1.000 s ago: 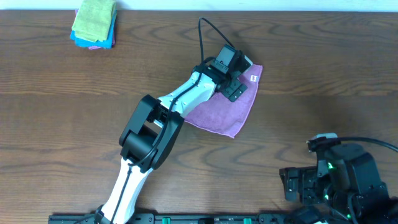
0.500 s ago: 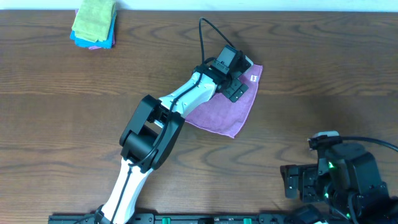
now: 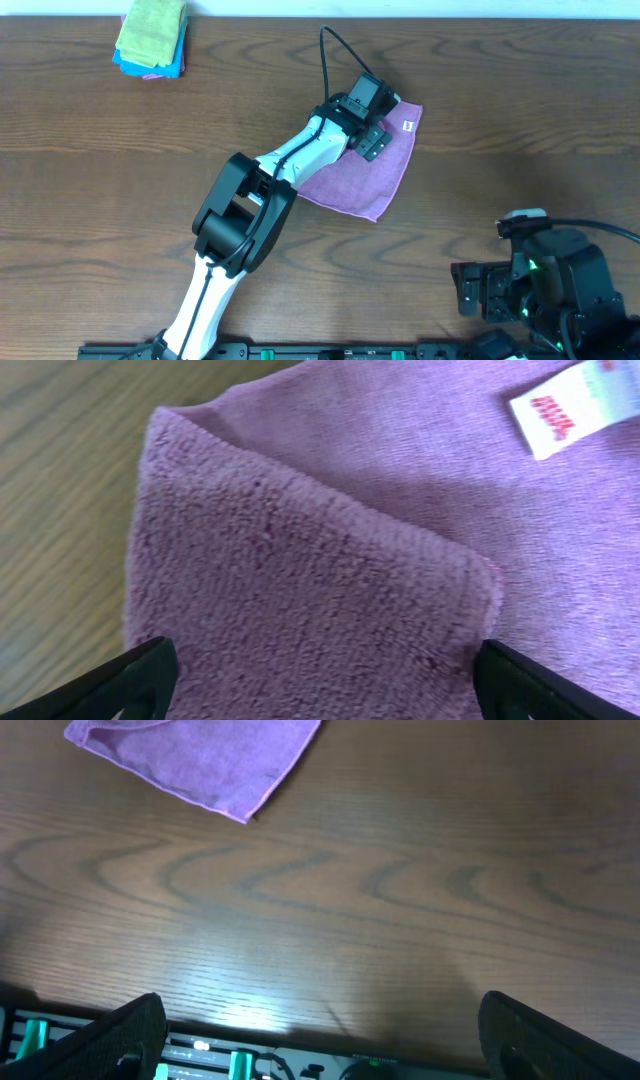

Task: Fold the cloth
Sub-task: 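Drag the cloth corner toward the back left with the left gripper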

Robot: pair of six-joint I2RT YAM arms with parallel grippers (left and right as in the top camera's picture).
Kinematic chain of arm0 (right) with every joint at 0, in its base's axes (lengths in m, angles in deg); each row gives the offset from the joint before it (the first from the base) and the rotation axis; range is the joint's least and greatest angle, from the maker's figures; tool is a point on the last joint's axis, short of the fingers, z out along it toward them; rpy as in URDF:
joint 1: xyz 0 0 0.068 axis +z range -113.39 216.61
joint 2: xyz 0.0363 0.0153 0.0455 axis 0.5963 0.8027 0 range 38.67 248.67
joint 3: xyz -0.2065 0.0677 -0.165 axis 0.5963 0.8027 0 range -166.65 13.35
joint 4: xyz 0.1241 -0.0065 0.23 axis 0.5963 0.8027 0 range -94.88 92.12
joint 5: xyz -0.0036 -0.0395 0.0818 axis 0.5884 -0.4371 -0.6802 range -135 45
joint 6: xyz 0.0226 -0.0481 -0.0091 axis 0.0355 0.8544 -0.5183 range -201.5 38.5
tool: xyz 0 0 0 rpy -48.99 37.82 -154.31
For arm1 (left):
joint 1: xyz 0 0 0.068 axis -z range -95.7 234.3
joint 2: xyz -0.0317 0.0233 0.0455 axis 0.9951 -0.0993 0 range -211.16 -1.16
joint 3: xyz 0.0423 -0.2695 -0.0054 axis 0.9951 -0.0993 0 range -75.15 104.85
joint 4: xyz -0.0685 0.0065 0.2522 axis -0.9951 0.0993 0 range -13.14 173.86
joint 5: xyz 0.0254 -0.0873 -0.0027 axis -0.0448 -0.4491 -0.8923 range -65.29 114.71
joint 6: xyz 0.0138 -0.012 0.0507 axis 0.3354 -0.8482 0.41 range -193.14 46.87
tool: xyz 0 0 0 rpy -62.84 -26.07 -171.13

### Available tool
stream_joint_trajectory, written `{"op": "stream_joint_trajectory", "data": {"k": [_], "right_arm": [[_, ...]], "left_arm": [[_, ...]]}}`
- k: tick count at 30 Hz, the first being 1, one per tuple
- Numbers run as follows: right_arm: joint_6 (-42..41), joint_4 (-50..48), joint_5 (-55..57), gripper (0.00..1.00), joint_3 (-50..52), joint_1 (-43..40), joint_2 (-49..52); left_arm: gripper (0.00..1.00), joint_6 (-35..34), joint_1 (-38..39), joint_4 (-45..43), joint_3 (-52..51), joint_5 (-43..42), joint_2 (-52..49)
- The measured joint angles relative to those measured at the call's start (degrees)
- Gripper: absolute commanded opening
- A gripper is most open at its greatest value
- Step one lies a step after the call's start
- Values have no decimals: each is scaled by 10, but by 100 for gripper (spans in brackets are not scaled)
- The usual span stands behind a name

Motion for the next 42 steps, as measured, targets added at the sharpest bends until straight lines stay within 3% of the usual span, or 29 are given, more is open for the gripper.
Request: {"op": "stream_joint_trajectory", "data": {"k": [15,28,38,40,42], "right_arm": [[0,-1,4,99,0,0,0],[0,-25,22,99,1,0,0],[0,-71,42,99,1,0,50],[0,-82,43,99,1,0,71],[0,-88,43,99,1,0,87]], "left_arm": [[98,1,-12,-20,0,144,-2],[98,1,-83,-26,0,268,-3],[95,3,-162,-15,0,285,-5],[95,-2,-161,6,0,273,-2],[97,-12,-161,35,0,210,16]]}}
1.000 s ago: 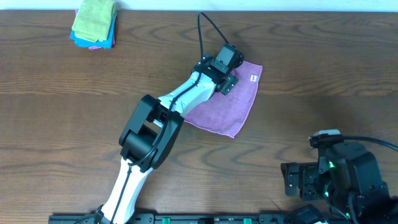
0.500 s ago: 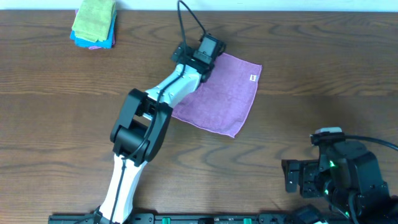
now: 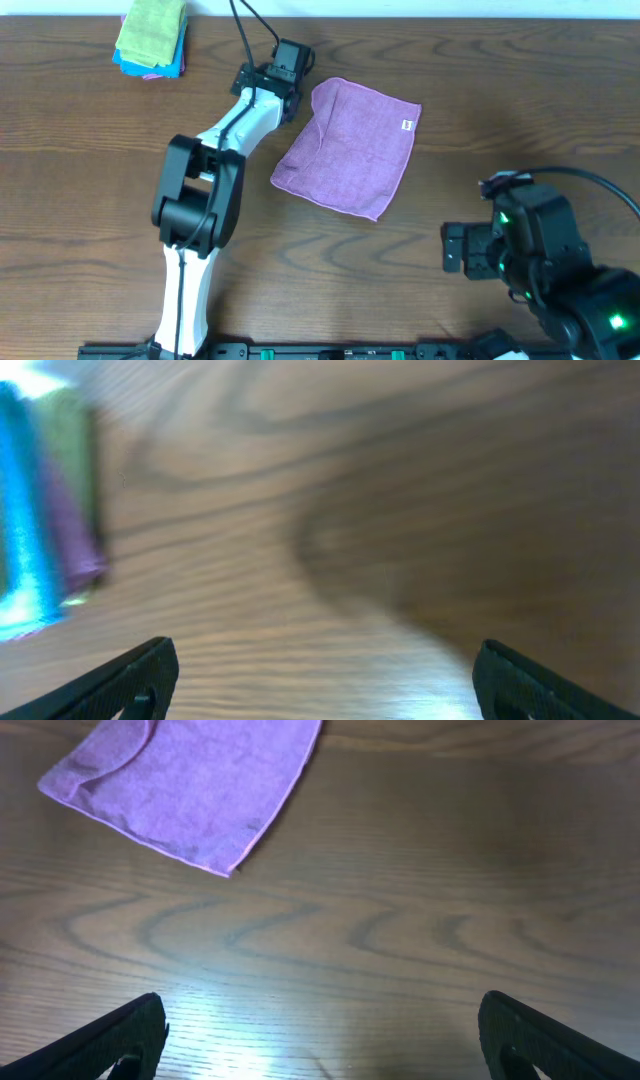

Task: Fold the cloth
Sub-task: 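Drag the cloth corner toward the back left with the left gripper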

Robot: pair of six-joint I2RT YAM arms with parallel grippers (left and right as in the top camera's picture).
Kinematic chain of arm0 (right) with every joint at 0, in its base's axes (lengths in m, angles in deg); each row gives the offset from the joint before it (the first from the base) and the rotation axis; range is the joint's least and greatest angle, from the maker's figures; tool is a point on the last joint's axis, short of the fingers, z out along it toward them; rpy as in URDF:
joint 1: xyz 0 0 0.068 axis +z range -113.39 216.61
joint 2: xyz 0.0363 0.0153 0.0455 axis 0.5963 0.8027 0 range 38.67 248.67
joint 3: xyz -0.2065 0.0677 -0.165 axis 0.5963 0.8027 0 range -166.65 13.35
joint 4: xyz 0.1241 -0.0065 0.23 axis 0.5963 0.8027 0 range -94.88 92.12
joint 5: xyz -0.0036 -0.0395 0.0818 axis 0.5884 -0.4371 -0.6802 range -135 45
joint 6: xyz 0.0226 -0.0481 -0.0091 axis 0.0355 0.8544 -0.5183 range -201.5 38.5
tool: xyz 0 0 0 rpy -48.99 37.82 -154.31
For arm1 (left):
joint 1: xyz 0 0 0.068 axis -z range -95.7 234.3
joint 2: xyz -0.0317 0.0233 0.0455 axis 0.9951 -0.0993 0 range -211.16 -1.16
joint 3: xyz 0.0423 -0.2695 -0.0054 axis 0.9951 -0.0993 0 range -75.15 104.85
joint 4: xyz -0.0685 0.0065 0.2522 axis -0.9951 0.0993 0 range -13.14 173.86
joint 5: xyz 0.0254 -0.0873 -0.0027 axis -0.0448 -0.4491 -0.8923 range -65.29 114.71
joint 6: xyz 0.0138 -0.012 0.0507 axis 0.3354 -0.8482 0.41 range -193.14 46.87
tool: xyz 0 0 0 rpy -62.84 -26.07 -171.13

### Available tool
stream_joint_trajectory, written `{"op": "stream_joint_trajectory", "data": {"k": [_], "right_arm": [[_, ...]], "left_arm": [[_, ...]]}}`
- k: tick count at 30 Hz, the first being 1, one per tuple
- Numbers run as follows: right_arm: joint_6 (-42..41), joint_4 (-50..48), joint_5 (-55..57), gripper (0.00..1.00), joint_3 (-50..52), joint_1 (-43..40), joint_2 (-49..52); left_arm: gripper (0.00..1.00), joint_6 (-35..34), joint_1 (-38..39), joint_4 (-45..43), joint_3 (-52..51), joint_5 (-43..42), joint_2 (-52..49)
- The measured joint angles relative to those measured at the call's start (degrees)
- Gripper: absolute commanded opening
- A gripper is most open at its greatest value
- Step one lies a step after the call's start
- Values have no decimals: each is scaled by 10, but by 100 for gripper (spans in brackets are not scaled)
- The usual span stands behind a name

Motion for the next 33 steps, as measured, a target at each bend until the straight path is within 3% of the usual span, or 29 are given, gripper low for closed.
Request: {"op": "stream_joint_trajectory", "data": {"k": [2,4,8,11,12,25,33], "right_arm": [[0,-5,0,99,0,0,10],[0,-9,0,98,1,0,15],[0,-9,0,98,1,0,12],[0,-10,0,98,1,0,12],[0,-10,0,98,1,0,12],[0,-10,0,98,1,0,12],[0,-14,0,98,1,0,12]], "left_arm": [[100,-10,-1,0,0,-72,22],[86,-33,-2,-15,2,-145,47],[77,-96,-12,-64,22,-302,70],[74,-127,-18,-61,22,-369,62],[68,-134,-19,-60,22,-385,57],[57,-172,-19,-33,22,-424,-7],[43,-173,-22,-35,22,-412,-14]]}}
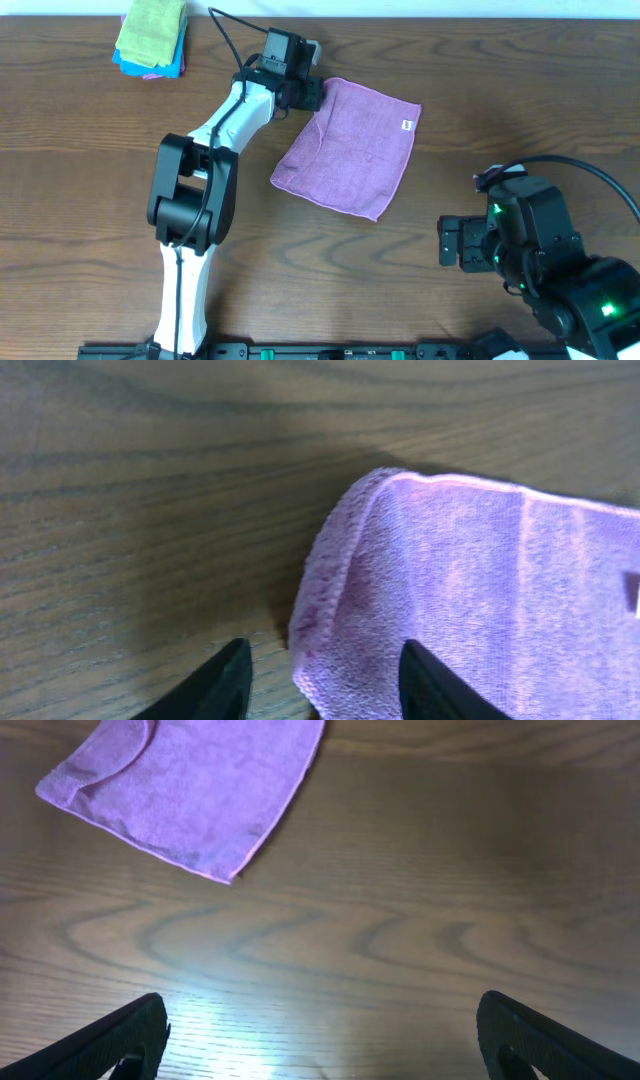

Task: Fold the cloth
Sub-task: 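Drag the cloth corner toward the back left with the left gripper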

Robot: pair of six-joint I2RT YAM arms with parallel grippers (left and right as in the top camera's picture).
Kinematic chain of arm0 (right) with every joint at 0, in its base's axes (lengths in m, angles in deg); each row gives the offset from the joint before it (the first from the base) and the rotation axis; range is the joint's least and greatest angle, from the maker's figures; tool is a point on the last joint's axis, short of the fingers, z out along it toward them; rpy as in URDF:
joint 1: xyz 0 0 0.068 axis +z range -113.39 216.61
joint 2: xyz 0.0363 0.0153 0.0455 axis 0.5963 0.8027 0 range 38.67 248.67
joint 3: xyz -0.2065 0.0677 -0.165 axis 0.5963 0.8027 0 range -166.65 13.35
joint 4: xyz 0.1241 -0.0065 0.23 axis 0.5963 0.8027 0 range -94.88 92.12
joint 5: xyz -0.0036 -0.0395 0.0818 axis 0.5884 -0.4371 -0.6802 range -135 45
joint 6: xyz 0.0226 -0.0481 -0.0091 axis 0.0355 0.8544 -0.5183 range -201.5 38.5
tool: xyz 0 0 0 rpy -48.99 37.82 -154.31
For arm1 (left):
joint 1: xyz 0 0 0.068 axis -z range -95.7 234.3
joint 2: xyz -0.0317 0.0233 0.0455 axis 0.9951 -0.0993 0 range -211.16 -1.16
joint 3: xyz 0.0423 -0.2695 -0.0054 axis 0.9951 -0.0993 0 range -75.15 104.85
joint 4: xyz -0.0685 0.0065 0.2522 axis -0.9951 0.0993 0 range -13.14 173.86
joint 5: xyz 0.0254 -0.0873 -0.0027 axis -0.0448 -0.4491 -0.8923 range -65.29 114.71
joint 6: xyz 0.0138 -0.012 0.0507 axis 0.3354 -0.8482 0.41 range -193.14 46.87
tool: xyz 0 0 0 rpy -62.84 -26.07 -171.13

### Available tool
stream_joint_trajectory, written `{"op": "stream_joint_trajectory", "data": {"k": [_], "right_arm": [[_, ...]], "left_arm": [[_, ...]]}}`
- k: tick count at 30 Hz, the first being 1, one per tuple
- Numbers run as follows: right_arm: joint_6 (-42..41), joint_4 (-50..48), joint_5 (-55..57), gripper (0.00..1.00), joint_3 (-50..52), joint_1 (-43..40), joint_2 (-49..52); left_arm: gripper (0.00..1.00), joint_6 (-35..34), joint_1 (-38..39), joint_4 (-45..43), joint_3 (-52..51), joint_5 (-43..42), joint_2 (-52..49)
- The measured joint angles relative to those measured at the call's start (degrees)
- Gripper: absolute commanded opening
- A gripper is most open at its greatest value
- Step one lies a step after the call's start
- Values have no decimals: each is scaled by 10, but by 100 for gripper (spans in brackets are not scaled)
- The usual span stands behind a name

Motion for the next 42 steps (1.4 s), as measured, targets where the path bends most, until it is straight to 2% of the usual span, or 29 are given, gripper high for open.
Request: {"op": "stream_joint_trajectory", "data": {"k": [3,8,17,18,20,21,29,36,37,39,41,42], "right_arm": [[0,-3,0,98,0,0,0],[0,-6,0,97,0,0,0],[0,-8,-1,96,0,0,0],[0,-8,-1,96,0,0,0],[0,-8,-2,96,0,0,0],[0,-8,-2,96,0,0,0],[0,-10,-2,96,0,0,0],[0,-10,-2,96,0,0,0],[0,-10,-2,94,0,0,0],[-1,-10,-2,84,0,0,0],[-1,-11,-3,68,0,0,1],[-7,-16,-4,55,0,0,5]], "left_arm": [[33,1,-2,-7,0,4,-4],[25,2,-3,-15,0,4,-5],[23,4,-3,-28,0,-16,-9],[20,4,-3,-29,0,-18,-10],[7,4,-3,-29,0,-21,-15],[6,6,-3,-29,0,-22,-18],[6,8,-7,-40,0,3,-26],[6,8,-45,-71,0,35,-26],[6,8,-53,-73,0,36,-26],[6,8,-67,-74,0,37,-26],[6,8,-79,-74,0,39,-26],[6,8,-83,-74,0,39,-26]]}}
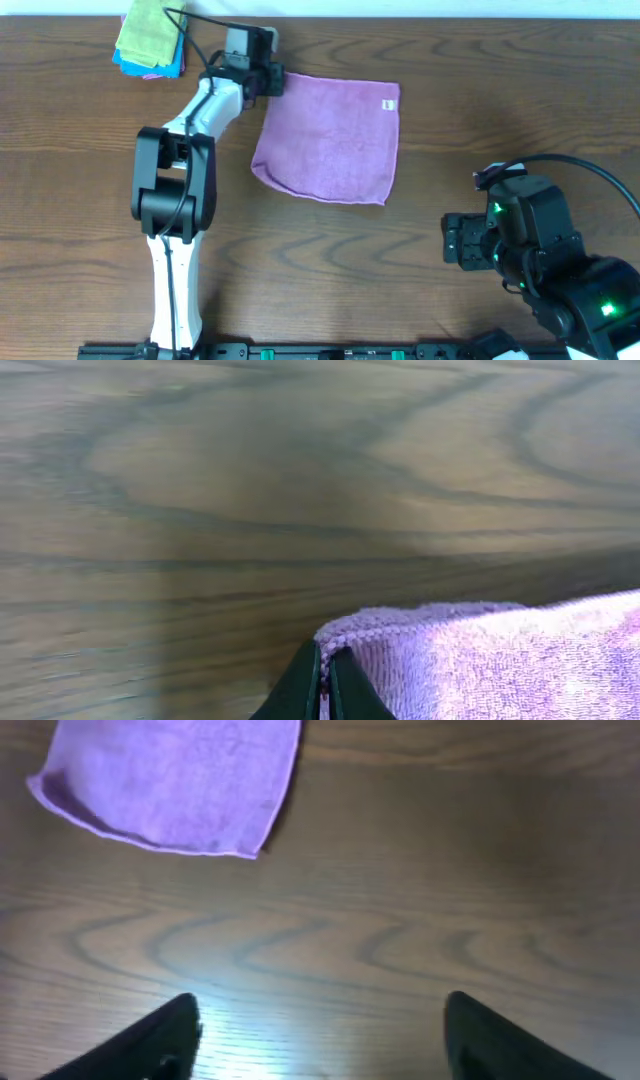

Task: Fold the cloth
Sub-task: 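Drag the cloth corner toward the back left with the left gripper, then move the left gripper to the cloth's front-left corner and grasp it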

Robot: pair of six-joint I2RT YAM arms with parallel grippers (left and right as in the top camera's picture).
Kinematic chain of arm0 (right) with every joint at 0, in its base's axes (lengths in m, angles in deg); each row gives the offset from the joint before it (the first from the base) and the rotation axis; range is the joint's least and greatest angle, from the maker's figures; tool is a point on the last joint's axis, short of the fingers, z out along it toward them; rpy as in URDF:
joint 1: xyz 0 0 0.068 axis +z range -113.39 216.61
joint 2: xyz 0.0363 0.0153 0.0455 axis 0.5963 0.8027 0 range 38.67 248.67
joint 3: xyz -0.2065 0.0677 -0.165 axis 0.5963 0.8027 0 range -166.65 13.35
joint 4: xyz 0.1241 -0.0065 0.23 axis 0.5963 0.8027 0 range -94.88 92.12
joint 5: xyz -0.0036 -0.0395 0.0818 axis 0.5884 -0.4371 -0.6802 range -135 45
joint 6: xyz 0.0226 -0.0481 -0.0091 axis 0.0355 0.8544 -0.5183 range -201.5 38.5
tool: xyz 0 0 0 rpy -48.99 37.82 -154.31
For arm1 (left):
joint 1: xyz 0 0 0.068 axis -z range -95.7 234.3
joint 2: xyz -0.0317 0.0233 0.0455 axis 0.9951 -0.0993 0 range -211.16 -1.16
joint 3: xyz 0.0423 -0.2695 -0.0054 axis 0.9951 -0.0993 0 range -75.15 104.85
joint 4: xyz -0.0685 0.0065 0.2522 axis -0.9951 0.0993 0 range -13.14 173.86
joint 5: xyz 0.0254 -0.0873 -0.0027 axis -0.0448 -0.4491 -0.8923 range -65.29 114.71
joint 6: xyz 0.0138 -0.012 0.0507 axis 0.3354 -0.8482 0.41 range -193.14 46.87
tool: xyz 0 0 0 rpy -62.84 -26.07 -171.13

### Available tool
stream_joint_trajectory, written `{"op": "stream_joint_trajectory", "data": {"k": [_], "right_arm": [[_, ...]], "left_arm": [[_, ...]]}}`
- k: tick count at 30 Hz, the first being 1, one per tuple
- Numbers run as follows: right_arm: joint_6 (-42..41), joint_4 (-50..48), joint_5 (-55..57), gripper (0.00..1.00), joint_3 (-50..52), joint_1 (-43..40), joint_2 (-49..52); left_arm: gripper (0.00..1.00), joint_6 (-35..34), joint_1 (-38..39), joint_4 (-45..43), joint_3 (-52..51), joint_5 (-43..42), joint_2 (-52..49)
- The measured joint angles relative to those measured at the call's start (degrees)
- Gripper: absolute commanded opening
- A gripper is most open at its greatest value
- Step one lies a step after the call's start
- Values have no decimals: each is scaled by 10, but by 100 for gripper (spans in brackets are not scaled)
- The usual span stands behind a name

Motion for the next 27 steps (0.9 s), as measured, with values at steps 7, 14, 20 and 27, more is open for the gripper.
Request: {"op": "stream_joint_trajectory", "data": {"k": [7,14,20,27], "right_arm": [[25,-79,-33,2,0,0,113],[58,-173,-41,83,4,0,175],[83,-184,-82,80,4,-49,177],[158,-228,-237,87,34,-233,180]], "left_arm": [[73,3,4,11,0,0,0],[95,9,3,97,0,9,14],[95,12,2,214,-2,10,117],[95,72,-29,427,1,-88,243]]}}
